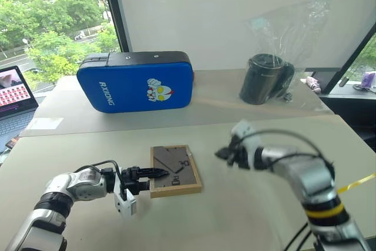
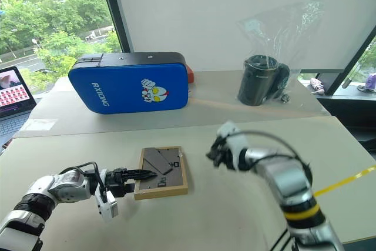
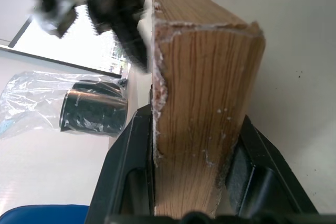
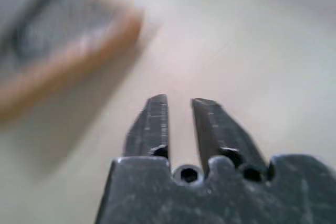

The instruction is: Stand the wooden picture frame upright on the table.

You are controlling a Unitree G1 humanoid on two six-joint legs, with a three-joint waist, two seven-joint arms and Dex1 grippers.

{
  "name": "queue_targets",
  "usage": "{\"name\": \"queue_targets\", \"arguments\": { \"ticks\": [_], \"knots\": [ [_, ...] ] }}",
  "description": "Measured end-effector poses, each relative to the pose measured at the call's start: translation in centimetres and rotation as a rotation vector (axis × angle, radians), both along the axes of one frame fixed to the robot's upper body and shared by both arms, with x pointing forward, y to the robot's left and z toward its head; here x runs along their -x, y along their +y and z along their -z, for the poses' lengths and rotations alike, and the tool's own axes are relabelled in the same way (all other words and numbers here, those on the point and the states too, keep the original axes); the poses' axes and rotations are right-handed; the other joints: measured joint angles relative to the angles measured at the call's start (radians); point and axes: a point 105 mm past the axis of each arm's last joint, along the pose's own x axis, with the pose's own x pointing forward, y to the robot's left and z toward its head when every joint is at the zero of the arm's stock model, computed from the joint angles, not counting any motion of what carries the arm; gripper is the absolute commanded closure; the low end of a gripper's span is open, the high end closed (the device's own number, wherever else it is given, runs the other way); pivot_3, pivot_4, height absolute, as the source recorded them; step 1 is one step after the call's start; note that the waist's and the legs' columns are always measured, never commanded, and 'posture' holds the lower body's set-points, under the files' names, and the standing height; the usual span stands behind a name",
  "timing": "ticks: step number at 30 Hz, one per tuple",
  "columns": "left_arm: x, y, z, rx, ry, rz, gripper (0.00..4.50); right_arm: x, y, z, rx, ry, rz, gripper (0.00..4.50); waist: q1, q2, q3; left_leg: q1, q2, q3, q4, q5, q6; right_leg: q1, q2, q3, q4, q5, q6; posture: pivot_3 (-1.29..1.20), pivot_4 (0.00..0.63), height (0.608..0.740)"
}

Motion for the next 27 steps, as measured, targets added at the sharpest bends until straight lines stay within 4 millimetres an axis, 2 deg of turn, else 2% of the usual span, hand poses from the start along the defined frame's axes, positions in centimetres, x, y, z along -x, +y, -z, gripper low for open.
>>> {"name": "queue_targets", "arguments": {
  "ticks": [2,4,7,10,14,16,23,27],
  "knots": [
    [0.0,-0.1,0.0,0.000,-0.001,0.001,3.32,-0.2,1.8,-1.5,-0.081,0.012,-0.067,1.70,-0.002,0.000,-0.001,0.000,0.000,0.000,0.000,0.000,0.000,0.001,0.000,0.000,0.003,0.000,0.000,0.00,0.150,0.740],
    [0.1,-0.2,0.1,0.006,-0.006,0.000,3.32,0.2,5.0,-1.1,-0.167,0.141,-0.184,0.95,-0.004,0.000,-0.001,0.000,0.000,0.000,0.000,0.000,0.000,0.000,0.000,0.000,0.007,0.000,0.000,0.00,0.150,0.740],
    [0.2,-0.4,-0.1,0.013,-0.033,0.001,3.32,0.8,8.7,0.0,-0.189,0.296,-0.316,0.05,-0.002,0.001,0.000,-0.001,-0.001,-0.001,0.000,0.000,0.000,-0.002,-0.001,0.000,0.008,0.000,0.000,0.00,0.150,0.740],
    [0.3,-0.6,0.0,0.015,-0.053,-0.001,3.32,1.3,9.9,0.8,-0.166,0.368,-0.384,0.05,0.001,0.001,0.000,-0.002,-0.001,-0.001,0.000,0.000,0.000,-0.002,-0.001,-0.003,0.007,0.000,0.000,0.00,0.150,0.740],
    [0.2,-0.7,0.1,0.012,-0.074,-0.006,3.32,1.0,10.3,4.0,-0.088,0.464,-0.377,0.05,-0.002,0.001,0.000,-0.003,-0.001,-0.001,0.000,0.000,0.000,-0.003,-0.002,-0.003,0.008,0.000,0.000,0.00,0.150,0.740],
    [0.3,-0.7,0.1,0.012,-0.081,-0.003,3.32,1.6,10.6,4.2,-0.067,0.462,-0.436,0.05,-0.005,0.002,0.000,-0.003,-0.001,-0.001,0.000,0.000,0.000,-0.003,-0.002,-0.004,0.008,0.000,0.000,0.00,0.150,0.740],
    [0.3,-0.6,0.2,0.014,-0.095,-0.009,3.32,2.8,11.5,3.7,-0.103,0.491,-0.532,0.05,-0.007,0.002,0.000,-0.003,-0.001,-0.002,0.000,0.000,0.000,-0.004,-0.002,-0.004,0.008,0.000,0.000,0.00,0.150,0.740],
    [0.5,-0.8,0.0,0.025,-0.107,0.000,3.32,4.2,11.0,1.3,-0.195,0.475,-0.597,0.05,-0.006,0.002,0.000,-0.007,-0.001,-0.002,0.001,0.001,-0.001,-0.007,-0.003,-0.005,0.009,0.000,0.000,0.00,0.150,0.740]
  ]
}}
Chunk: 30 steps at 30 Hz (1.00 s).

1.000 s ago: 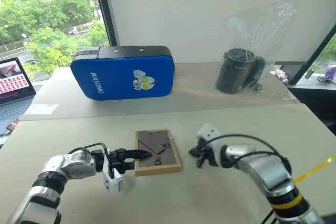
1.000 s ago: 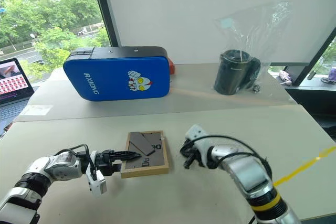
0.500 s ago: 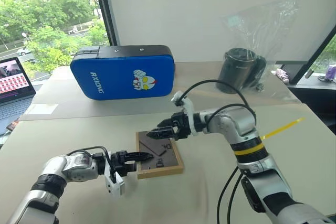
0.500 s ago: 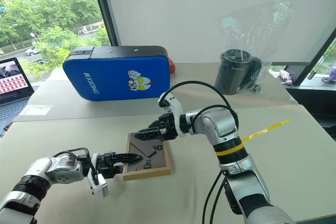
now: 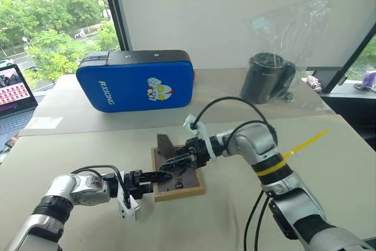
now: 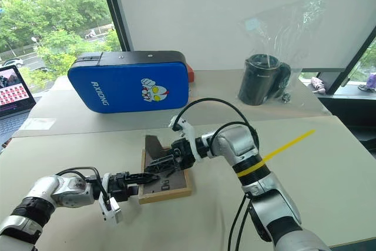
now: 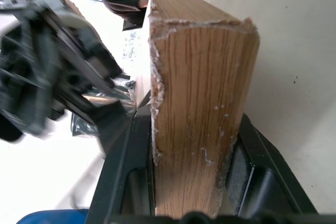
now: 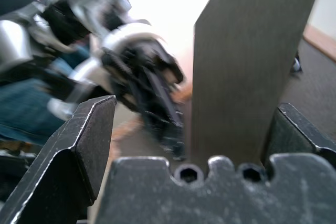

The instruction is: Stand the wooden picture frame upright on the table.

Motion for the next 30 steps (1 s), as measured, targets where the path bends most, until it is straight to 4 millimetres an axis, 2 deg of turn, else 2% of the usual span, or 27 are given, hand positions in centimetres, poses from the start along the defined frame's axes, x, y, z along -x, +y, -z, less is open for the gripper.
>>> {"name": "queue_targets", "arguments": {
  "ticks": [6,10,12,14,17,19,22,24,26,30],
  "knots": [
    [0.5,-0.5,0.1,0.008,0.004,0.031,3.32,0.9,-1.4,0.2,-0.003,-0.028,0.001,0.05,-0.002,0.000,0.000,-0.002,0.000,0.001,0.000,0.000,0.000,-0.004,0.000,0.000,0.001,0.000,0.000,0.00,0.150,0.740],
    [0.5,-0.5,0.4,0.001,0.009,0.027,3.32,0.1,-2.7,2.1,0.096,-0.087,0.067,0.05,-0.003,0.000,0.000,-0.002,0.000,0.002,0.000,0.000,0.000,-0.004,0.000,0.000,0.002,0.000,0.000,0.00,0.150,0.740],
    [0.5,-0.4,0.4,-0.002,0.007,0.021,3.32,-0.7,-3.9,3.1,0.150,-0.122,0.124,0.05,-0.002,0.000,0.000,-0.002,0.000,0.002,0.000,0.000,0.000,-0.004,-0.001,0.000,0.002,0.000,0.000,0.00,0.150,0.740],
    [0.4,-0.4,0.4,-0.001,0.006,0.019,3.32,-1.5,-5.3,3.1,0.178,-0.165,0.179,0.05,-0.002,0.000,0.000,-0.002,0.000,0.003,0.000,0.000,0.000,-0.004,-0.001,0.000,0.002,0.000,0.000,0.00,0.150,0.740],
    [0.4,-0.4,0.4,0.001,0.007,0.016,3.32,-2.8,-9.2,3.3,0.224,-0.237,0.304,0.05,0.004,0.000,0.000,-0.002,0.000,0.003,0.000,0.000,0.000,-0.004,-0.001,0.000,0.001,0.000,0.000,0.00,0.150,0.740],
    [0.3,-0.4,0.3,-0.001,0.005,0.019,3.32,-2.7,-12.1,3.4,0.272,-0.414,0.338,0.05,0.011,0.000,0.000,-0.002,0.000,0.003,0.000,0.000,0.000,-0.004,-0.001,-0.001,0.000,0.000,0.000,0.00,0.150,0.740],
    [0.2,-0.1,0.2,-0.002,0.005,0.010,3.32,-1.4,-14.5,4.1,0.390,-0.701,0.265,0.05,0.009,0.000,0.000,-0.002,0.000,0.005,0.000,-0.001,0.001,-0.004,-0.001,-0.001,0.000,0.000,0.000,0.00,0.150,0.740],
    [0.1,-0.1,0.2,-0.003,0.009,0.006,3.32,0.3,-15.6,6.4,0.575,-1.023,0.071,0.05,0.009,0.000,0.000,-0.001,0.000,0.006,0.000,-0.001,0.001,-0.003,-0.002,-0.001,0.000,0.000,0.001,0.00,0.150,0.740],
    [-0.2,0.0,0.2,-0.004,0.008,-0.005,3.32,1.3,-14.1,6.1,0.578,-1.301,-0.073,0.05,-0.001,-0.001,0.000,0.002,0.000,0.008,0.000,0.000,0.000,-0.001,-0.002,0.000,-0.002,0.000,0.001,0.00,0.150,0.740],
    [-0.3,0.1,0.4,-0.008,0.015,-0.012,3.32,3.2,-10.2,6.7,0.431,-1.588,-0.168,0.05,-0.001,-0.003,0.001,0.011,0.002,0.008,-0.001,0.000,0.000,0.006,-0.001,0.000,-0.003,-0.001,0.000,0.00,0.150,0.740]
  ]
}}
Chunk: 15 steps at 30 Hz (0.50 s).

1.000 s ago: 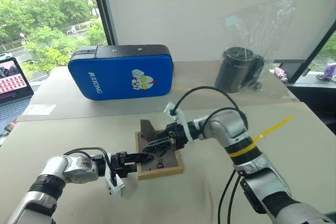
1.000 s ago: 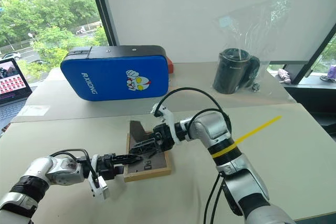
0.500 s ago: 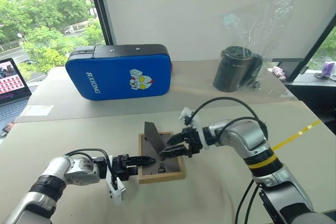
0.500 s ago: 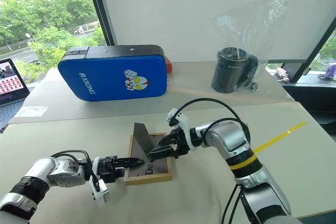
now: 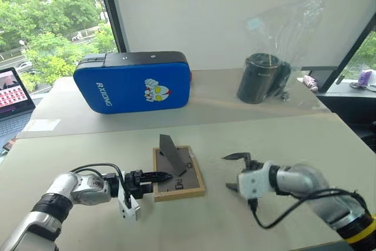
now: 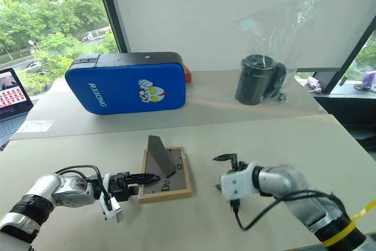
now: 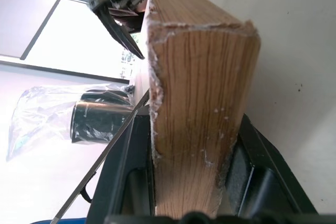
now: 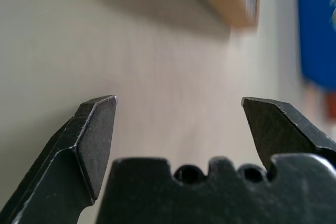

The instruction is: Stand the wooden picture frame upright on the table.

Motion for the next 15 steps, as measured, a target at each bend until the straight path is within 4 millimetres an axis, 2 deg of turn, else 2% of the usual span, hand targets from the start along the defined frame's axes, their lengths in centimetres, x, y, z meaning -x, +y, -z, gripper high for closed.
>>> {"name": "queue_targets", "arguments": {
  "ticks": [3,6,10,15],
  "knots": [
    [0.0,-0.1,0.0,0.004,0.003,0.002,3.32,0.7,2.3,0.1,-0.033,-0.118,-0.083,0.05,0.005,0.000,0.000,-0.001,-0.001,0.000,0.000,0.001,-0.001,0.000,-0.001,0.000,0.000,0.000,0.000,0.00,0.150,0.740],
    [0.0,-0.2,-0.1,0.016,0.008,0.001,3.32,0.7,4.1,-0.9,-0.089,-0.188,-0.122,0.05,0.007,0.000,0.000,-0.001,-0.001,0.000,0.000,0.001,-0.001,0.000,0.000,0.000,0.001,0.000,0.000,0.00,0.150,0.740],
    [-0.1,-0.3,-0.1,0.029,0.019,-0.003,3.32,0.4,4.4,-0.7,-0.074,-0.212,-0.136,1.15,0.013,0.000,0.000,-0.001,-0.001,0.000,0.000,0.000,-0.001,0.000,0.000,0.000,0.001,0.000,0.000,0.00,0.150,0.740],
    [-0.2,-0.1,-0.3,0.046,0.031,-0.018,3.32,0.5,4.2,-0.3,-0.071,-0.198,-0.139,2.87,0.020,0.000,0.000,-0.001,-0.001,0.000,0.000,0.000,-0.001,0.000,0.000,0.000,0.001,0.000,0.000,0.00,0.150,0.740]
  ]
}}
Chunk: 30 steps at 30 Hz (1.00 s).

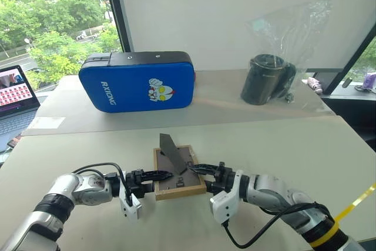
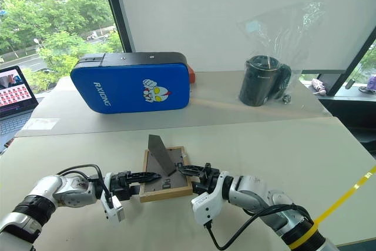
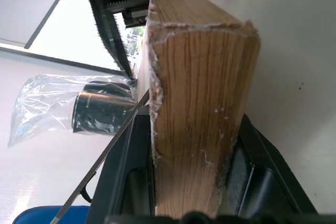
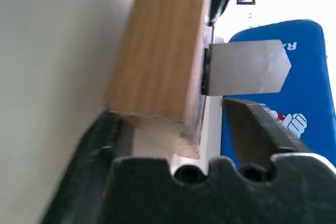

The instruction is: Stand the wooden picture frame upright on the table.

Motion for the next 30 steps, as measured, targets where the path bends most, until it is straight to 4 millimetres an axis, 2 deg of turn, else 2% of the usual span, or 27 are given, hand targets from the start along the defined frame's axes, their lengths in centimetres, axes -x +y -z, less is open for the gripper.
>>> {"name": "queue_targets", "arguments": {
  "ticks": [1,3,5,7,10,11,14,17,20,23,24,30],
  "knots": [
    [0.0,0.1,0.0,0.012,0.007,-0.008,3.32,0.0,0.0,-0.3,-0.007,-0.012,-0.002,3.10,0.000,0.000,0.000,0.000,0.000,0.000,0.000,0.000,0.000,0.000,0.000,0.000,0.000,0.000,0.000,0.00,0.150,0.740],
    [0.1,0.1,0.0,0.036,0.021,-0.016,3.32,0.0,0.0,-0.6,-0.014,-0.024,-0.006,3.25,0.003,0.000,0.000,0.000,0.000,0.000,0.000,0.000,0.000,0.000,0.000,0.000,0.000,0.000,0.000,0.00,0.150,0.740],
    [0.0,0.1,-0.1,0.045,0.025,-0.020,2.32,0.0,0.0,-0.6,-0.018,-0.023,-0.006,3.26,0.006,0.000,0.000,0.000,0.000,0.000,0.000,0.000,0.000,0.000,0.000,0.000,0.000,0.000,0.000,0.00,0.150,0.740],
    [-0.3,0.1,-0.2,0.035,0.023,-0.037,1.67,0.1,0.2,-0.9,-0.023,-0.022,-0.016,3.29,0.008,0.000,0.000,0.001,0.000,0.000,0.000,0.000,0.000,0.001,0.000,0.000,0.000,0.000,0.000,0.00,0.150,0.740],
    [-0.9,0.2,-0.3,0.043,0.033,-0.075,0.39,0.3,0.4,-1.0,-0.034,0.003,-0.027,3.29,0.007,0.000,0.000,0.001,0.000,0.000,0.000,0.000,0.000,0.001,0.000,0.000,0.000,0.000,0.000,0.00,0.150,0.740],
    [-1.2,0.3,-0.4,0.053,0.037,-0.096,0.13,0.3,0.4,-1.1,-0.041,0.016,-0.026,3.29,0.007,0.000,0.000,0.001,0.000,0.000,0.000,0.000,0.000,0.001,0.000,0.000,0.000,0.000,0.000,0.00,0.150,0.740],
    [-2.0,1.4,-1.4,0.157,0.068,-0.217,0.13,0.0,0.3,-2.3,-0.121,0.137,0.029,3.29,0.002,0.000,0.000,0.000,0.001,-0.001,0.000,-0.001,0.001,0.001,0.000,0.000,0.001,0.000,0.000,0.00,0.150,0.740],
    [-2.3,3.2,-2.6,0.281,0.105,-0.354,0.13,-2.0,-1.0,-4.7,-0.245,0.318,0.153,3.29,0.001,0.000,0.001,0.000,0.001,-0.002,0.000,-0.001,0.001,0.001,0.000,0.000,0.002,0.000,0.000,0.00,0.150,0.740],
    [-1.2,3.9,-2.9,0.310,0.134,-0.399,0.13,-4.0,-2.8,-7.3,-0.309,0.464,0.256,3.29,0.003,0.002,0.002,0.000,0.000,-0.002,0.000,-0.001,0.001,0.001,0.000,0.000,0.001,0.000,0.000,0.00,0.150,0.740],
    [0.2,3.6,-2.0,0.305,0.191,-0.426,0.13,-5.7,-4.3,-10.1,-0.394,0.619,0.351,3.29,0.007,0.003,0.002,-0.001,0.001,-0.003,-0.001,-0.001,0.002,0.000,0.000,-0.001,0.001,0.000,-0.001,0.00,0.150,0.740],
    [0.4,3.6,-1.9,0.306,0.200,-0.433,0.13,-5.9,-4.3,-10.4,-0.414,0.679,0.367,3.29,0.008,0.003,0.002,-0.001,0.001,-0.004,-0.001,-0.001,0.002,0.000,0.000,-0.002,0.001,0.000,-0.001,0.00,0.150,0.740],
    [1.2,2.5,-2.3,0.335,0.231,-0.446,0.13,-6.5,-3.2,-10.4,-0.477,1.326,0.466,3.29,0.009,0.004,0.003,-0.004,0.001,-0.004,0.000,-0.001,0.002,-0.002,0.000,-0.003,0.002,0.000,-0.002,0.00,0.150,0.740]
  ]
}}
